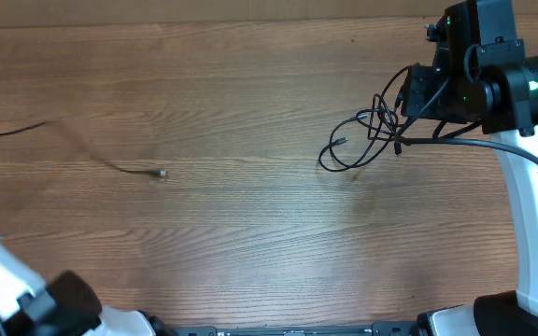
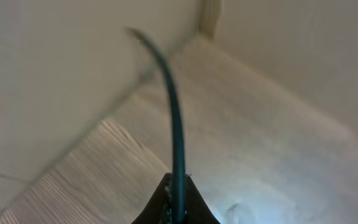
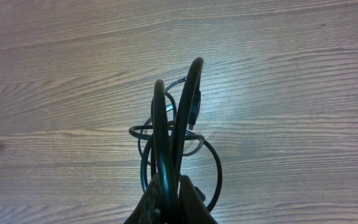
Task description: Untangle cables
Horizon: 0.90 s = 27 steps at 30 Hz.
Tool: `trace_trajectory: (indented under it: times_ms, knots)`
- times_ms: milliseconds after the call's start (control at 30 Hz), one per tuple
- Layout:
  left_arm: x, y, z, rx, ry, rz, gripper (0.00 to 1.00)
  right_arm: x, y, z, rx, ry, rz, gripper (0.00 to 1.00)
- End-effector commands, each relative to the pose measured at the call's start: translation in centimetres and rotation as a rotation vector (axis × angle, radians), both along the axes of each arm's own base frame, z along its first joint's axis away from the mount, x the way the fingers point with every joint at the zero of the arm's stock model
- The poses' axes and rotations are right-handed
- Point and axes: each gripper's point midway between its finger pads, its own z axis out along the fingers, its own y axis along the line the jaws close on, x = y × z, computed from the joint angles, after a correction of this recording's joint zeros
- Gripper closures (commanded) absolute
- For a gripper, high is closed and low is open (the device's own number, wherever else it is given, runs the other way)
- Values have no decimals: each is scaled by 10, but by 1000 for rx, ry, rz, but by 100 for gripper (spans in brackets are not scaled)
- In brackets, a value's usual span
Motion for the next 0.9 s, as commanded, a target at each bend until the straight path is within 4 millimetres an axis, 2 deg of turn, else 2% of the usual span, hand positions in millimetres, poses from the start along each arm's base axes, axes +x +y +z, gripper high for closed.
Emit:
trace_trajectory:
  times_ms: [0,200,500,667,767,867]
  knots:
    - [-9,-5,24,-3,-84,-11,96,0,-4,6,-4,-24,-8,96]
    - [-16,-9,40,25,-114,-9,96,0,-4,6,-4,-24,-8,96]
    - [-39,-19,123,194,-266,24,96,0,-4,6,-4,-24,-8,96]
    - [-50,-28,156,258,-328,21,96,2,-4,7,-3,-31,-8,96]
    - [-57,-29,168,300,-339,34,96,3,-4,7,-2,-34,-8,96]
    - [-58,-21,166,309,-324,67,96,3,-3,8,-1,-39,-8,96]
